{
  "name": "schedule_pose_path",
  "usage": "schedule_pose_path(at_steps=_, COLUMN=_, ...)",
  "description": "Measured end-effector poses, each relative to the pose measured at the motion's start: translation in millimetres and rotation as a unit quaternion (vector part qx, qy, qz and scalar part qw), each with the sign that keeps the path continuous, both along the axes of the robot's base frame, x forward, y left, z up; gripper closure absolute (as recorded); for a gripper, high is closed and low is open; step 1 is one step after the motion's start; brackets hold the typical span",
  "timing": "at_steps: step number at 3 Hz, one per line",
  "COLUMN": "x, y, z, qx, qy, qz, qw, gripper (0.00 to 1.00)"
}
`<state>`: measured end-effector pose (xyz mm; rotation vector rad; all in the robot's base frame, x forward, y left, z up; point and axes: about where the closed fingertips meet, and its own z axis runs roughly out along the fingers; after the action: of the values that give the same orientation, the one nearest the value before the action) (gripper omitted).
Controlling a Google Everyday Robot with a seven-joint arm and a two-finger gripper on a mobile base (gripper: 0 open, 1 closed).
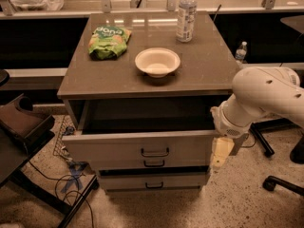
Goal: Open top drawer
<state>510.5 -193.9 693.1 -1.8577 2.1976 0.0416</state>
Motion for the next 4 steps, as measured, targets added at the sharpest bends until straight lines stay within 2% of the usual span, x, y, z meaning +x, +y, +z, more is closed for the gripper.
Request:
schedule_pose_path(at_steps=2, x=6.1, y=6.9, z=-3.8, qx=0.005, qy=0.003, qz=0.009, qw=0.9999, gripper=0.00)
schedule_pose_path(at_steps=4, x=4.1, y=28.8, z=-20.3, qx=0.016, qy=0.027, qz=0.059, qw=0.9978, gripper=0.00)
